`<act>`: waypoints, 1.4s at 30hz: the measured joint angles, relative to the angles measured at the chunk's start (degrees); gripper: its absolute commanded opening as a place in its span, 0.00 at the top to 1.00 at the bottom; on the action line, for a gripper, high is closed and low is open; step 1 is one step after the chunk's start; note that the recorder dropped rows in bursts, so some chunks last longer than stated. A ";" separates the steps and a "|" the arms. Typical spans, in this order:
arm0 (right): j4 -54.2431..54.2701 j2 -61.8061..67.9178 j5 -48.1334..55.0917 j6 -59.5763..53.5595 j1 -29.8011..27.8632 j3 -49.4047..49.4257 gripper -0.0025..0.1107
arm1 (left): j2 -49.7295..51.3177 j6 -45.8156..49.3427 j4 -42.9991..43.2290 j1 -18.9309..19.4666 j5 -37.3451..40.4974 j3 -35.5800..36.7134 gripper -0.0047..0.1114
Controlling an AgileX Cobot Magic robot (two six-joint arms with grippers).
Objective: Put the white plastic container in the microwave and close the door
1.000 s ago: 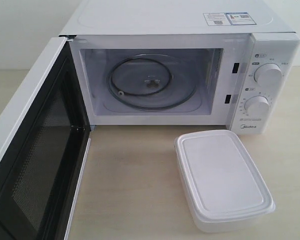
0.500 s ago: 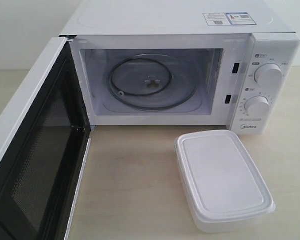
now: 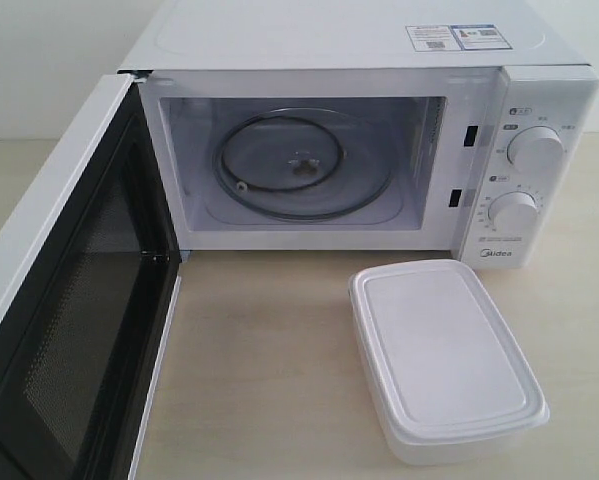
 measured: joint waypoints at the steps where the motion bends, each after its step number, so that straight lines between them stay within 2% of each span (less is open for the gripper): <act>1: 0.00 0.03 0.38 -1.30 0.00 0.00 0.98 | 0.00 0.00 0.00 0.00 0.00 0.00 0.92; 6: 0.00 4.82 5.35 -4.20 0.00 -4.10 0.98 | 0.00 0.00 0.00 0.00 0.00 0.00 0.92; 12: -4.52 18.38 4.55 -6.61 0.00 -6.25 0.98 | 0.00 0.00 0.00 0.00 0.00 0.00 0.92; 19: -11.78 30.66 -3.00 -6.61 0.00 -6.34 0.98 | 0.00 0.00 0.00 0.00 0.00 0.00 0.92; 30: -15.27 44.91 -12.65 -2.17 0.00 -6.34 0.98 | 0.00 0.00 0.00 0.00 0.00 0.00 0.92; 35: -18.21 48.32 -18.33 1.65 0.00 -3.98 0.98 | 0.00 0.00 0.00 0.00 0.00 0.00 0.92; 42: -21.60 48.56 -19.68 2.81 0.00 1.09 0.98 | 0.00 0.00 0.00 0.00 0.00 0.00 0.92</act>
